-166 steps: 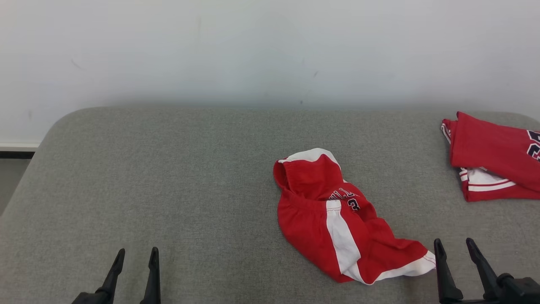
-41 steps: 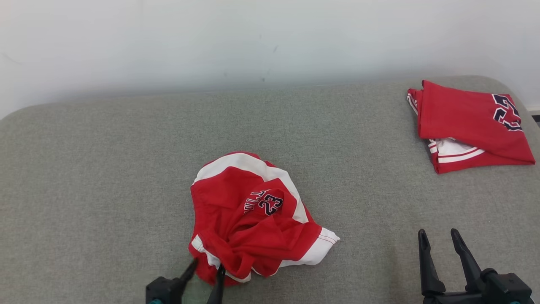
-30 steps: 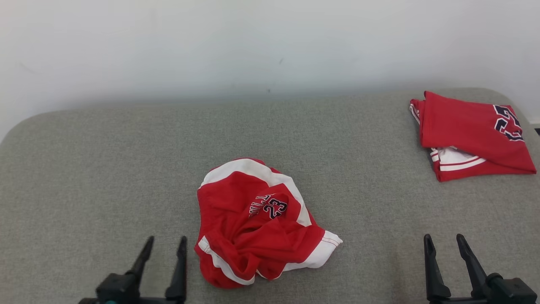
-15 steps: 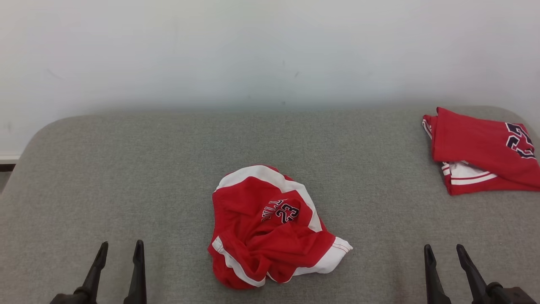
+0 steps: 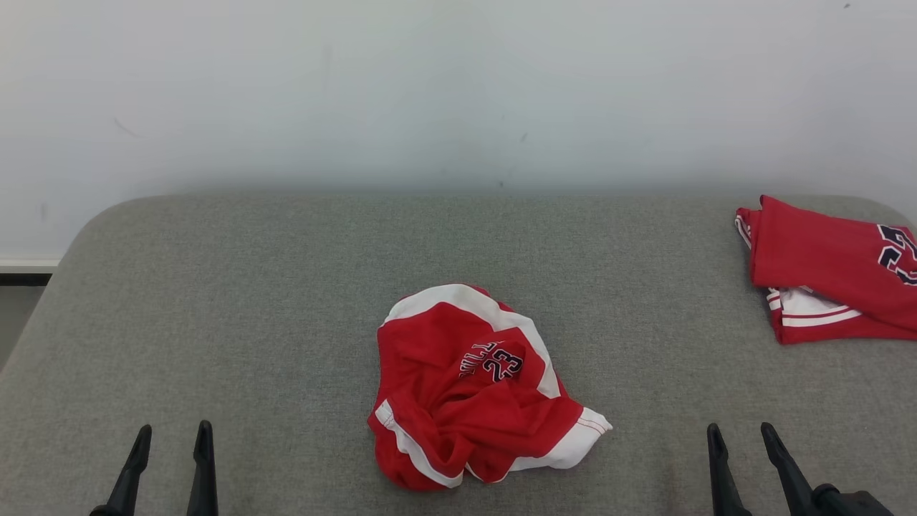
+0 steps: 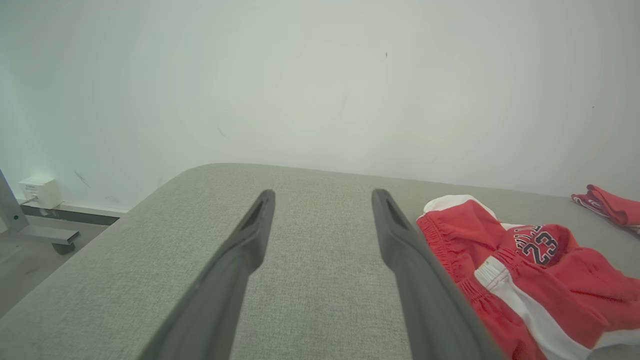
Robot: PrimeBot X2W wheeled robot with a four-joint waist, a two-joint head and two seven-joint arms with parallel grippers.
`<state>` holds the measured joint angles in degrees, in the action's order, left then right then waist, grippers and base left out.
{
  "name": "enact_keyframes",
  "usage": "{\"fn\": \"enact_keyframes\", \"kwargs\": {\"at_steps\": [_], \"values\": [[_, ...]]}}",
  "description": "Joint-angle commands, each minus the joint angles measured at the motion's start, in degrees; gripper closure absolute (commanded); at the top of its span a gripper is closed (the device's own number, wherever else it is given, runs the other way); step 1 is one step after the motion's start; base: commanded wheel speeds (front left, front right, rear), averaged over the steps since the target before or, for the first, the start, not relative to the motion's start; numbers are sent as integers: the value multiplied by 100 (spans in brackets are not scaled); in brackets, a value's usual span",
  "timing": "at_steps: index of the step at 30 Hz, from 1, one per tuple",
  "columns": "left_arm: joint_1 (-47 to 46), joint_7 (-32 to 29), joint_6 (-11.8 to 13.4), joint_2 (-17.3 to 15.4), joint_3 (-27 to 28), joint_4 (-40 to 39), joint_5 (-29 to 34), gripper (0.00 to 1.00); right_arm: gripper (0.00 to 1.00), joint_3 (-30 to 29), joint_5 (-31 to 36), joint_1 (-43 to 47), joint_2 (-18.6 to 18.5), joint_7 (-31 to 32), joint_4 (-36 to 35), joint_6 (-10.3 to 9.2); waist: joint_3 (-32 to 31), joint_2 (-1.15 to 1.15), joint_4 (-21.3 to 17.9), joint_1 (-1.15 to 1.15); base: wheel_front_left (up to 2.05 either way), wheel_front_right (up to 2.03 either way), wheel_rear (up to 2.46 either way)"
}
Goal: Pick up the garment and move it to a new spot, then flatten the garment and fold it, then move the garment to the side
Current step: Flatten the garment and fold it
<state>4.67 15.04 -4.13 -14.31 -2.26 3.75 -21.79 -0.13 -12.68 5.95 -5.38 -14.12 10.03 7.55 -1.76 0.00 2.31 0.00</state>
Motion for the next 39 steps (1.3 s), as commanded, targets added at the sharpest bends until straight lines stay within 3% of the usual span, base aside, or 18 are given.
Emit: {"fn": "enact_keyframes", "kwargs": {"at_steps": [1,13,20,26,37,39], "values": [[25,18,-31,23,57,44,36,0,0,23,-20,4,-27,-19,15,-16,0,0,6,0,0,0,0],[-18,18,-285,223,308,284,381,0,0,268,-61,-103,-76,17,155,-16,2,0,16,0,0,0,0],[-125,18,-322,301,302,318,472,0,0,954,-102,-596,-378,160,306,-16,50,0,74,0,0,0,0],[-253,18,-329,345,181,380,527,0,0,1534,-292,-1072,-650,445,793,-16,97,0,301,0,0,0,0],[-429,18,-330,317,-71,500,464,0,0,2070,-678,-1522,-843,609,1791,-16,213,0,698,0,0,0,0],[-460,18,-331,301,-116,522,450,0,100,2185,-765,-1612,-855,664,2007,-16,229,0,746,0,0,0,0]]}}
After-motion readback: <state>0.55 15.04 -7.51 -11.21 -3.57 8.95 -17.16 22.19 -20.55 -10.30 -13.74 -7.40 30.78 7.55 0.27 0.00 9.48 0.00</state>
